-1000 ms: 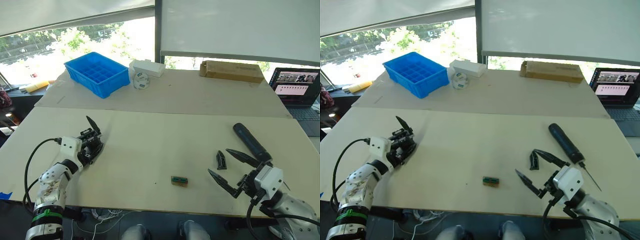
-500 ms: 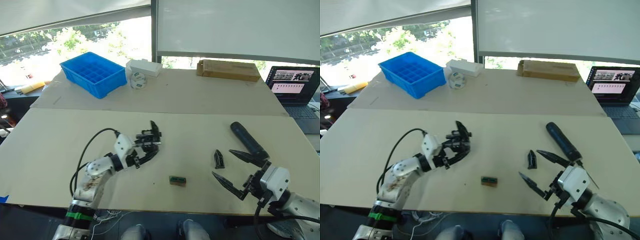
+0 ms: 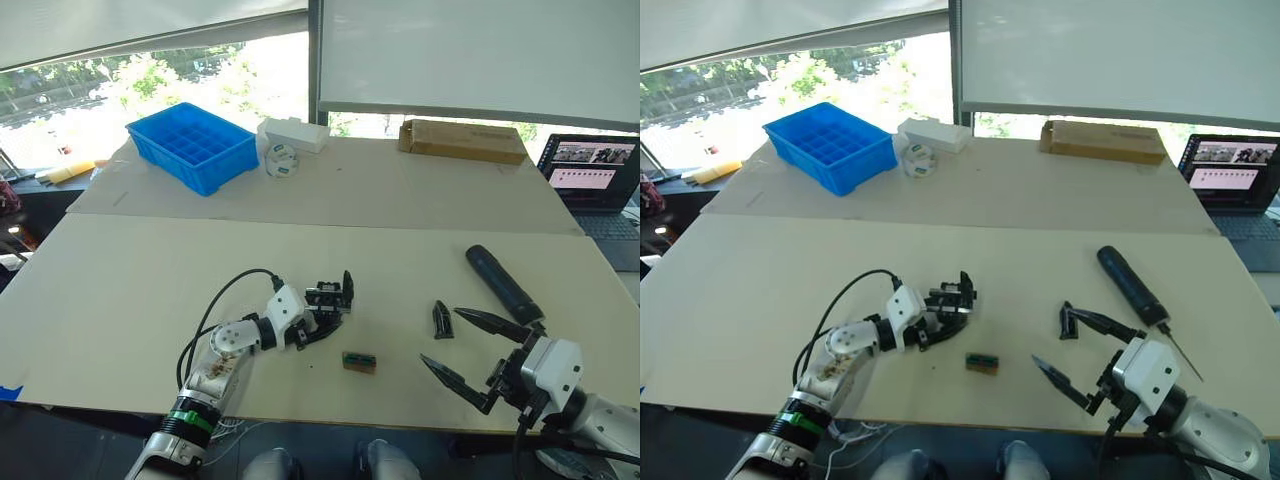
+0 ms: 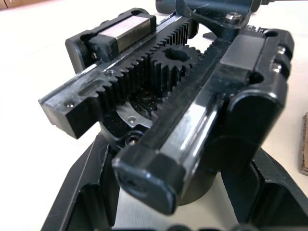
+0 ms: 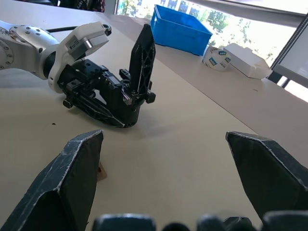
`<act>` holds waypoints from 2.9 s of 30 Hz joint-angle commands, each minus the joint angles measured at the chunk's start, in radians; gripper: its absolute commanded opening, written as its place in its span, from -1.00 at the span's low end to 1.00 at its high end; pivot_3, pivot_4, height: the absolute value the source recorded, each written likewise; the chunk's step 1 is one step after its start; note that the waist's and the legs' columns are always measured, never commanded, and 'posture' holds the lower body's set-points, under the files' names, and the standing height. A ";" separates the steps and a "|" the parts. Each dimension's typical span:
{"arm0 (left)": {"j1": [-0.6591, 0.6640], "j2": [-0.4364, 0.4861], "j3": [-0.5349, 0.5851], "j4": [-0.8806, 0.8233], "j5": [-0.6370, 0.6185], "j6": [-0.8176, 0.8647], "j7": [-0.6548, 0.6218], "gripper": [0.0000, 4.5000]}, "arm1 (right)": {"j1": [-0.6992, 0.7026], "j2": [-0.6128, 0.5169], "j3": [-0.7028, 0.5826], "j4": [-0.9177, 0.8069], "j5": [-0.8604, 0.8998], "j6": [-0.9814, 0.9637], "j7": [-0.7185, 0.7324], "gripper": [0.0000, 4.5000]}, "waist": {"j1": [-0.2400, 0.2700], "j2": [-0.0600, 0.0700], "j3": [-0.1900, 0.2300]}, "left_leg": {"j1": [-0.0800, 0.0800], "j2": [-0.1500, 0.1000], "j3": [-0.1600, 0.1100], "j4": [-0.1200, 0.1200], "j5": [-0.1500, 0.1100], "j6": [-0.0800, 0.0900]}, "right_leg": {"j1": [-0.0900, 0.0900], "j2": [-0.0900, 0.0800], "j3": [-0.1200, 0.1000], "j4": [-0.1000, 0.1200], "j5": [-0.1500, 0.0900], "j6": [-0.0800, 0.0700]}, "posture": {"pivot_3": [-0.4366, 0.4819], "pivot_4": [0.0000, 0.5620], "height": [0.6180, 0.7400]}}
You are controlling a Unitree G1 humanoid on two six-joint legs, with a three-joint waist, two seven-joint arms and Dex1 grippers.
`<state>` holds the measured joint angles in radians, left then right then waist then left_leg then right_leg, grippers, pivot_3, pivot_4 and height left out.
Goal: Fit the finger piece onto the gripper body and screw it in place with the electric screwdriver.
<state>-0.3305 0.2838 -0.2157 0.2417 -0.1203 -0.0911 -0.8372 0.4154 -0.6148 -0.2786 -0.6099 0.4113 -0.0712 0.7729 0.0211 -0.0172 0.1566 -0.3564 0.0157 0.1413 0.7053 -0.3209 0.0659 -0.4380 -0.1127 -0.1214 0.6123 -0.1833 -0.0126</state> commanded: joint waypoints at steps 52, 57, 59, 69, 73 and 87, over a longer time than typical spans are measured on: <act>-0.041 -0.090 0.087 -0.184 -0.006 0.225 0.067 0.02 | 0.032 -0.001 -0.051 -0.102 0.009 0.037 -0.023 1.00 | 0.005 0.000 0.000 | -0.012 -0.001 -0.005 0.016 -0.004 0.007 | -0.002 0.000 0.000 -0.001 0.002 0.007 | -0.05 -0.47 1.00; -0.020 -0.134 0.072 -0.204 0.004 0.292 0.166 0.02 | 0.018 -0.005 -0.059 -0.097 0.016 0.044 -0.016 1.00 | 0.007 0.000 0.000 | -0.012 -0.001 -0.005 0.016 -0.004 0.008 | -0.002 0.000 -0.001 -0.001 0.003 0.007 | -0.05 -0.47 1.00; -0.013 -0.132 0.062 -0.198 0.010 0.300 0.183 0.02 | 0.018 -0.006 -0.066 -0.092 0.018 0.044 -0.010 1.00 | 0.007 0.000 0.000 | -0.012 -0.001 -0.005 0.016 -0.004 0.008 | -0.002 0.001 -0.001 -0.001 0.003 0.007 | -0.05 -0.47 1.00; 0.013 -0.031 0.029 -0.180 -0.025 0.308 0.063 0.79 | 0.022 -0.003 -0.078 -0.091 0.020 0.047 -0.011 1.00 | 0.006 0.001 0.000 | -0.011 -0.001 -0.004 0.016 -0.004 0.007 | -0.002 0.000 -0.001 -0.001 0.003 0.007 | -0.05 -0.47 1.00; -0.060 0.064 0.054 -0.068 -0.046 0.302 -0.060 0.98 | 0.027 0.001 -0.083 -0.089 0.021 0.045 -0.013 1.00 | 0.005 0.001 0.000 | -0.011 -0.001 -0.004 0.016 -0.004 0.007 | -0.002 0.000 -0.002 0.000 0.002 0.007 | -0.05 -0.47 1.00; -0.461 0.068 0.027 0.609 -0.047 -0.054 -0.593 0.98 | 0.054 0.019 -0.079 -0.106 0.007 0.042 -0.030 1.00 | 0.002 0.001 0.000 | -0.012 -0.002 -0.001 0.018 -0.004 0.007 | -0.002 0.002 -0.004 0.000 0.003 0.007 | -0.05 -0.47 1.00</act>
<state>-0.7583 0.3698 -0.1842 0.8128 -0.1642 -0.0988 -1.3843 0.4756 -0.5963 -0.3369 -0.6821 0.4135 -0.0209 0.7510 0.0236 -0.0160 0.1563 -0.3686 0.0136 0.1399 0.7243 -0.3246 0.0725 -0.4402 -0.1102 -0.1256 0.6125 -0.1807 -0.0052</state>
